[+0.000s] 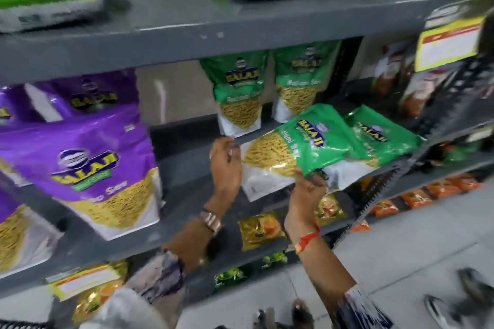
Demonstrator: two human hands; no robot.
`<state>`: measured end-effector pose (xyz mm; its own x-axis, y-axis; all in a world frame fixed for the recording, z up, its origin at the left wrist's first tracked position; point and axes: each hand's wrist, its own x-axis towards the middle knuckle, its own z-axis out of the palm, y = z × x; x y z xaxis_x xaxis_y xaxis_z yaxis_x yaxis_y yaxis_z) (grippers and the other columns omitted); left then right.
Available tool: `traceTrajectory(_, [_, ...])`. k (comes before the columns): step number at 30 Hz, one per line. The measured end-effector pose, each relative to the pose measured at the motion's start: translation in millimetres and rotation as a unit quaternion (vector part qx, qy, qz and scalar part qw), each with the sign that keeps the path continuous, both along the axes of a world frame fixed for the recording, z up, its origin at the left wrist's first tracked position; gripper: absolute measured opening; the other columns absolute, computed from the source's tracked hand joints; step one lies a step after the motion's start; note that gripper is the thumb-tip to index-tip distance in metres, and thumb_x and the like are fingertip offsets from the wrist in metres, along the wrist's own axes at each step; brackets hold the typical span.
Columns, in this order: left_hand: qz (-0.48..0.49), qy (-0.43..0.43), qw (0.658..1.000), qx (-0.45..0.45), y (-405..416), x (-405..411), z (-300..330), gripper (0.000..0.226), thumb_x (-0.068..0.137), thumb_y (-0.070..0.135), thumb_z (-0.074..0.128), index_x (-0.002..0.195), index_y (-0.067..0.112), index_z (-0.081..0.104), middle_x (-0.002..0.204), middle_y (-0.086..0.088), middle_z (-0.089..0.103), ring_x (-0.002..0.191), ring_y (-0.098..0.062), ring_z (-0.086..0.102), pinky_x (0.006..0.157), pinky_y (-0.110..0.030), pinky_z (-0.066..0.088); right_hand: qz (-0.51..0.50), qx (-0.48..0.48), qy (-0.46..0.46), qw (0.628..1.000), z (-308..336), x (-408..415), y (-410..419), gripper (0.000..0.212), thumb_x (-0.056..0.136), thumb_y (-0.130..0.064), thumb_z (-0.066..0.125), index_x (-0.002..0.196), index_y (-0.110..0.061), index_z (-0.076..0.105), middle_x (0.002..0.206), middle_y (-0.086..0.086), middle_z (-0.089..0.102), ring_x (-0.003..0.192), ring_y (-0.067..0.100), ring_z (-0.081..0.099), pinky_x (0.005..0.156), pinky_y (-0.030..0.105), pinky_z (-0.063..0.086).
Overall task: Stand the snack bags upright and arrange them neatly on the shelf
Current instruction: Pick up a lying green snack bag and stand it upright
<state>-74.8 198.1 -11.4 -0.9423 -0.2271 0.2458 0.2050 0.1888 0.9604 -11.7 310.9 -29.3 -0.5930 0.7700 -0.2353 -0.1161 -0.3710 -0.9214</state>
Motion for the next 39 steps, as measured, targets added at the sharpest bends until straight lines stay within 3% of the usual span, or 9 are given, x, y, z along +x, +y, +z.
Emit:
traceTrajectory(3, [-0.109,-0.119,0.981,-0.104,32.5,-54.8,20.8,0.021,0.090,0.013,0.052,0.109,0.007,0.059,0.065,0.003,0.060,0.053,-0.009,0.052,0.046,-0.015,0.037,0.112,-0.018,-0.002,0.994,-7.2,4.6,16.1,0.015,0.090,-0.011,0.056,0.078,-0.013,0.047,0.066,0.012,0.041,0.060,0.020,0.040,0.056,0.041,0.042])
traceTrajectory(6, [-0.244,-0.277,0.913,-0.173,53.2,-93.9,33.8,0.026,0.094,0.022,0.046,0.072,0.012,0.054,0.034,0.003,0.049,0.038,-0.015,0.043,0.046,-0.027,0.031,0.171,-0.098,-0.020,0.980,-9.9,2.8,29.7,0.006,0.093,-0.011,0.051,0.099,-0.010,0.053,0.080,0.013,0.053,0.071,0.016,0.051,0.065,0.036,0.058])
traceTrajectory(10, [-0.354,-0.353,0.843,-0.196,64.2,-105.6,41.0,0.026,0.096,0.026,0.042,0.097,0.009,0.061,0.087,-0.001,0.068,0.081,-0.017,0.063,0.088,-0.028,0.047,0.233,-0.106,0.012,0.967,-11.4,-3.0,49.4,0.015,0.094,-0.009,0.048,0.102,-0.019,0.055,0.091,-0.005,0.059,0.088,0.009,0.056,0.091,0.037,0.048])
traceTrajectory(19, [-0.026,-0.280,0.954,-0.100,60.4,-50.7,23.0,0.054,0.066,0.044,0.067,0.107,0.010,0.069,0.116,-0.009,0.067,0.109,-0.030,0.062,0.102,-0.045,0.045,0.247,-0.016,-0.021,0.969,-8.7,4.0,74.4,0.020,0.096,-0.016,0.045,0.109,-0.017,0.062,0.115,0.012,0.064,0.111,0.036,0.057,0.101,0.060,0.042])
traceTrajectory(23, [0.026,-0.283,0.955,0.081,44.0,-11.5,21.7,0.022,0.073,0.020,0.070,0.084,0.001,0.071,0.084,-0.014,0.074,0.076,-0.016,0.072,0.081,-0.033,0.056,0.238,0.019,-0.006,0.971,8.3,6.8,94.9,0.020,0.095,-0.019,0.050,0.096,-0.025,0.068,0.095,0.001,0.068,0.099,0.030,0.064,0.090,0.049,0.052])
traceTrajectory(27, [0.038,-0.183,0.974,0.128,38.2,43.3,43.7,0.026,0.084,0.008,0.059,0.059,0.015,0.062,0.038,0.014,0.059,0.035,0.004,0.050,0.038,-0.008,0.038,0.246,0.066,0.040,0.966,37.2,15.4,111.7,0.025,0.092,-0.014,0.054,0.078,-0.028,0.068,0.080,-0.007,0.066,0.075,0.014,0.060,0.066,0.026,0.045])
traceTrajectory(30, [0.013,-0.115,0.985,0.129,30.1,86.0,56.5,0.036,0.081,0.003,0.056,0.052,0.018,0.069,0.047,0.014,0.064,0.046,0.002,0.057,0.046,-0.010,0.044,0.234,0.072,0.067,0.967,53.0,28.4,116.8,0.019,0.090,-0.010,0.056,0.105,-0.010,0.067,0.075,-0.018,0.070,0.083,0.007,0.063,0.078,0.025,0.050])
traceTrajectory(35, [-0.010,-0.083,0.989,0.120,21.1,117.3,59.6,0.028,0.084,0.009,0.058,0.063,0.022,0.072,0.054,0.014,0.070,0.053,0.001,0.062,0.055,-0.015,0.051,0.233,0.087,0.086,0.965,51.9,60.7,112.3,0.017,0.090,-0.009,0.055,0.095,-0.017,0.069,0.078,-0.023,0.070,0.076,-0.013,0.063,0.075,0.009,0.051])
traceTrajectory(39, [0.006,-0.089,0.988,0.123,14.0,110.9,49.9,0.012,0.087,0.009,0.055,0.084,0.016,0.064,0.065,0.004,0.068,0.050,0.001,0.061,0.052,-0.017,0.052,0.261,0.117,0.091,0.954,57.0,58.4,98.6,0.018,0.092,-0.016,0.053,0.089,-0.024,0.069,0.085,-0.016,0.073,0.086,-0.003,0.066,0.082,0.017,0.053])
